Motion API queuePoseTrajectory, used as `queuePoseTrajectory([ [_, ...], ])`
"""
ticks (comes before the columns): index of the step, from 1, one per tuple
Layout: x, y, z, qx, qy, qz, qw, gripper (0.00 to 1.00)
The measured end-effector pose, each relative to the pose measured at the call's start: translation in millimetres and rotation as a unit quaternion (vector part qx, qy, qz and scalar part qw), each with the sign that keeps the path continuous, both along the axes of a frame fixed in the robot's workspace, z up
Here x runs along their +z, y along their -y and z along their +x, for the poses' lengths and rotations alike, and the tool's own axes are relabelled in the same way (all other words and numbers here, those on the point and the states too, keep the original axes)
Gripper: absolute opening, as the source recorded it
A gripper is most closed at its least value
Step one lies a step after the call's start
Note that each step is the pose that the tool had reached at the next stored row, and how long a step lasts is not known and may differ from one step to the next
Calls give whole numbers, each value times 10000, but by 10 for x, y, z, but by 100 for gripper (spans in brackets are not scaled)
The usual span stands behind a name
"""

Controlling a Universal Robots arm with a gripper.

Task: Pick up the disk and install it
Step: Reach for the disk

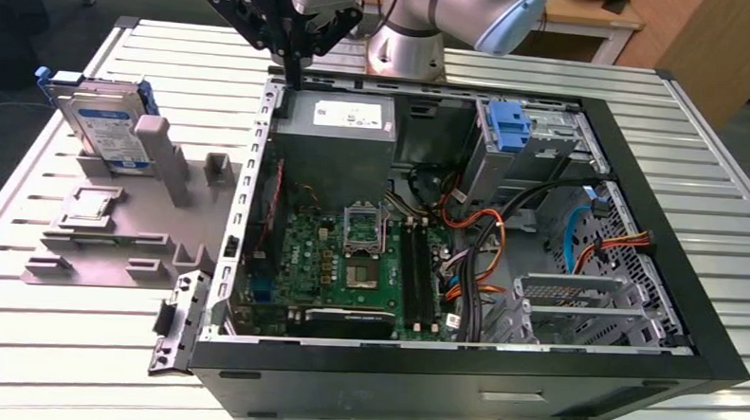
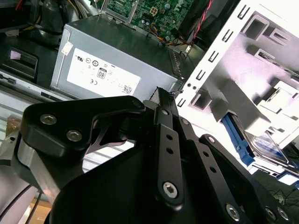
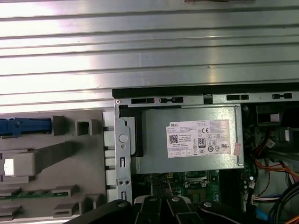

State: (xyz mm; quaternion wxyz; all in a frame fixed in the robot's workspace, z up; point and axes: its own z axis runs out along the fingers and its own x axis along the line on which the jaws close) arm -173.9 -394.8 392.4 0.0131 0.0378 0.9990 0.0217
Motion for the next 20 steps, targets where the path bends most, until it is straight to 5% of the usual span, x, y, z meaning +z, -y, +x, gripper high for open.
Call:
queuePoseTrajectory([
  [20,0,0,-143,0,0,0,10000,10],
])
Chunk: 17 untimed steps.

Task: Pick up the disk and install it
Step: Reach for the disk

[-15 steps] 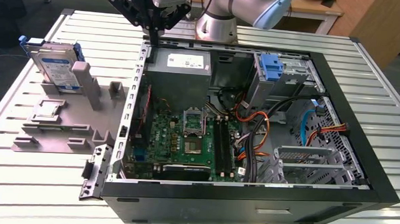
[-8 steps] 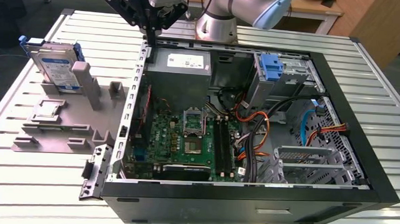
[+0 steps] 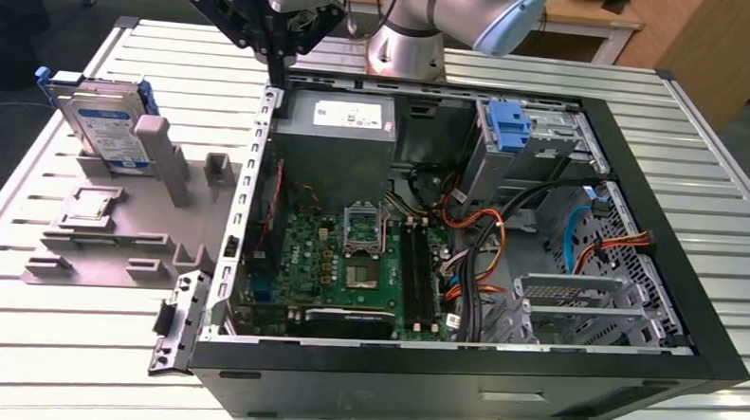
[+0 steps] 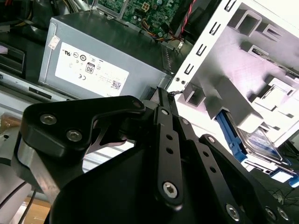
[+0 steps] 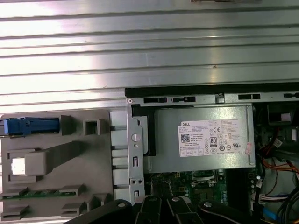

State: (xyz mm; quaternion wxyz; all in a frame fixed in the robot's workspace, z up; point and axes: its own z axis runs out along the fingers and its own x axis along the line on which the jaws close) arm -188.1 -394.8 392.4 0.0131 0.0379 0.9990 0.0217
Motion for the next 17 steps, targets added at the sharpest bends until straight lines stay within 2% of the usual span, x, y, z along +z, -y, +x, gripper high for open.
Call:
queuePoseTrajectory([
  [17,0,0,-112,0,0,0,10000,10],
])
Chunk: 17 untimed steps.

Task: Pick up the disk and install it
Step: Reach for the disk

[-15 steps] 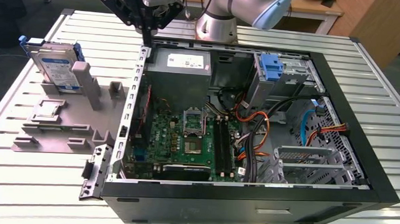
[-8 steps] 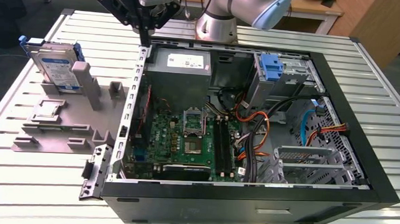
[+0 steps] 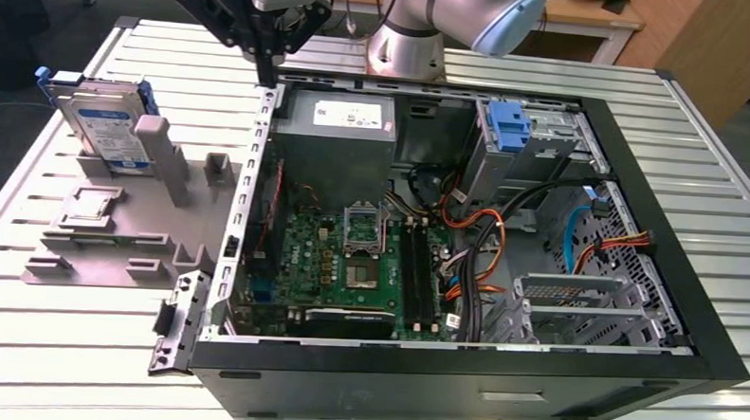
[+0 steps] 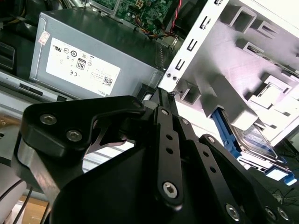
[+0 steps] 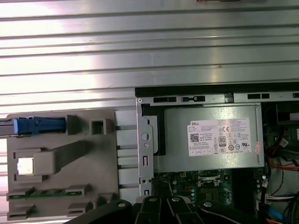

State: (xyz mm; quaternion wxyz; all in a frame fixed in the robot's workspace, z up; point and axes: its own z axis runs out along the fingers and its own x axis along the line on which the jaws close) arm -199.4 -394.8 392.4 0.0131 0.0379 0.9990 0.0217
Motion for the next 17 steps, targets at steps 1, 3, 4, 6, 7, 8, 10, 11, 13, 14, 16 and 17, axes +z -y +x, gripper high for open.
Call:
queuePoseTrajectory([
  [1,0,0,-6,0,0,0,10000,10],
  [3,0,0,-20,0,0,0,10000,10],
  [4,0,0,-26,0,0,0,10000,10],
  [6,0,0,-40,0,0,0,10000,10],
  [7,0,0,-46,0,0,0,10000,10],
  [8,0,0,-52,0,0,0,10000,10],
  [10,0,0,-65,0,0,0,10000,10],
  [11,0,0,-71,0,0,0,10000,10],
  [13,0,0,-85,0,0,0,10000,10],
  [14,0,0,-92,0,0,0,10000,10],
  [16,0,0,-105,0,0,0,10000,10],
  [17,0,0,-111,0,0,0,10000,10],
])
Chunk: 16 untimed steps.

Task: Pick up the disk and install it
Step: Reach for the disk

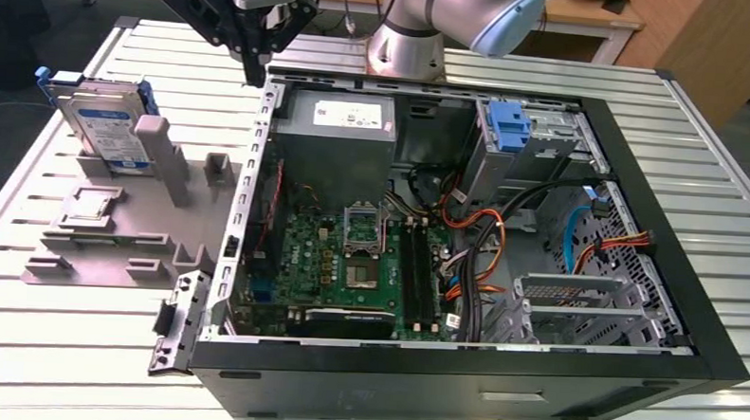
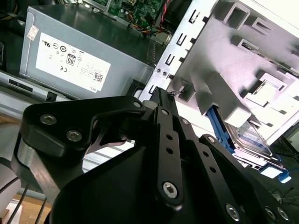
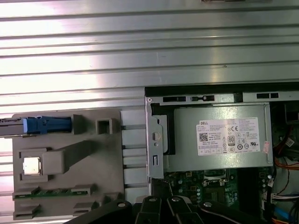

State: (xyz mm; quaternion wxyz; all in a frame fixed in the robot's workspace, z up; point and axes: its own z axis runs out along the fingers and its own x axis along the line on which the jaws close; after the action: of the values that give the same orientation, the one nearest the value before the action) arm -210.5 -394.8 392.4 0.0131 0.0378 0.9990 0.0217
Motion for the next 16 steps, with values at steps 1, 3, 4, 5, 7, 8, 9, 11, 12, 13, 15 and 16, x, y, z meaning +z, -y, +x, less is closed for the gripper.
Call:
queuePoseTrajectory([
  [1,0,0,-7,0,0,0,10000,10],
  [3,0,0,-20,0,0,0,10000,10],
  [4,0,0,-26,0,0,0,10000,10],
  [5,0,0,-32,0,0,0,10000,10],
  [7,0,0,-45,0,0,0,10000,10],
  [8,0,0,-51,0,0,0,10000,10],
  [9,0,0,-58,0,0,0,10000,10],
  [11,0,0,-73,0,0,0,10000,10],
  [12,0,0,-80,0,0,0,10000,10],
  [13,0,0,-87,0,0,0,10000,10],
  [15,0,0,-101,0,0,0,10000,10],
  [16,0,0,-108,0,0,0,10000,10],
])
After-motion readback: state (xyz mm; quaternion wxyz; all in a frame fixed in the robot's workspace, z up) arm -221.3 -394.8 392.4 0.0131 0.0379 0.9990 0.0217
